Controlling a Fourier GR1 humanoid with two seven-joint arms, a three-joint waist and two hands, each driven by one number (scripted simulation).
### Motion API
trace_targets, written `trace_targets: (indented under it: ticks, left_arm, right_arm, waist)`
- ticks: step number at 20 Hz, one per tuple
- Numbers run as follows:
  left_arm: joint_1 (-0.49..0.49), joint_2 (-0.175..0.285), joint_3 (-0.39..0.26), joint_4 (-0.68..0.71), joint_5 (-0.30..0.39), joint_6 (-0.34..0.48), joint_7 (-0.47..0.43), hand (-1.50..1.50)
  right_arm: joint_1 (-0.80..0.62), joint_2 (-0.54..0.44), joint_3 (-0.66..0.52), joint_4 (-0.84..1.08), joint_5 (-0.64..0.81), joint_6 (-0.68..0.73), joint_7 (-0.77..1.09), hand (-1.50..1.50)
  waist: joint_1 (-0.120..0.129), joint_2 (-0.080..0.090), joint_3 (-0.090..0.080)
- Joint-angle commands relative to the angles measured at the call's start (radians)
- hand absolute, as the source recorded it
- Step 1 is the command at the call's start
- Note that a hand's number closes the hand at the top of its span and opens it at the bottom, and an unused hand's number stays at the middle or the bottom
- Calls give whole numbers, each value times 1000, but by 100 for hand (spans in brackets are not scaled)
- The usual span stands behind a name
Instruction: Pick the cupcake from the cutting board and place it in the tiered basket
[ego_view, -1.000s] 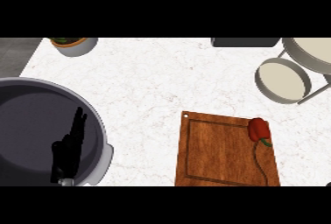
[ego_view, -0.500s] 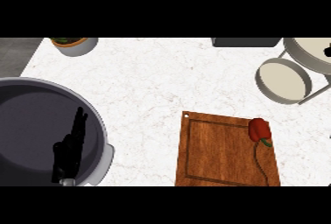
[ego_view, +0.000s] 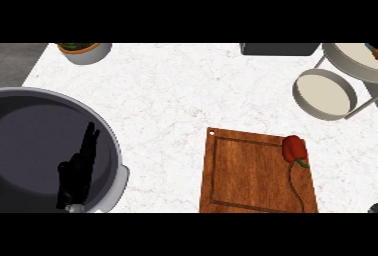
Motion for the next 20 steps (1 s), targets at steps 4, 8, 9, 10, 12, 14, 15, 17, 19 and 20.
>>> trace_targets:
  ticks: [4, 8, 9, 10, 12, 14, 15, 17, 19, 20]
  left_arm:
    - [16, -35, -11, 54, -1, 3, 13, 0]
    - [49, -23, 0, 21, 3, -1, 21, 0]
    - [50, -39, -1, 41, 4, 7, 16, 0]
    - [18, -41, 15, 58, 7, 19, 31, 0]
    - [78, -32, 2, 24, 3, 2, 7, 0]
    - [89, -17, 25, 21, 10, 1, 14, 0]
    - [54, -43, 21, 66, -7, 28, -2, 0]
    - [105, -16, 38, 17, 15, 3, 11, 0]
    - [109, -29, 37, 18, 9, 18, 12, 0]
    - [92, -24, 51, 25, 20, 14, 22, 0]
  right_arm:
    - [45, 17, -21, -28, -143, -210, -169, -150]
    - [62, -7, -20, -142, -29, -307, -69, -150]
    - [32, -67, -37, -100, 35, -301, -12, -150]
    - [62, -45, -40, -180, 63, -302, 21, -150]
    - [111, -10, -58, -280, 114, -275, 95, -150]
    - [152, 10, -83, -415, 111, -212, 134, -150]
    - [210, 57, -85, -484, 97, -218, 122, -150]
    - [289, 96, -94, -634, 75, -147, 127, -150]
    - [312, 113, -97, -767, 81, -68, 169, -150]
    - [358, 136, -96, -832, 65, -35, 165, -150]
  waist:
    - [-16, 16, -3]
    - [-28, 9, -5]
    - [-23, 13, -6]
    - [-46, 7, -7]
    - [-48, 1, -7]
    - [-62, -5, -8]
    - [-74, -3, -7]
    - [-87, -13, -7]
    - [-103, -18, -9]
    - [-113, -18, -9]
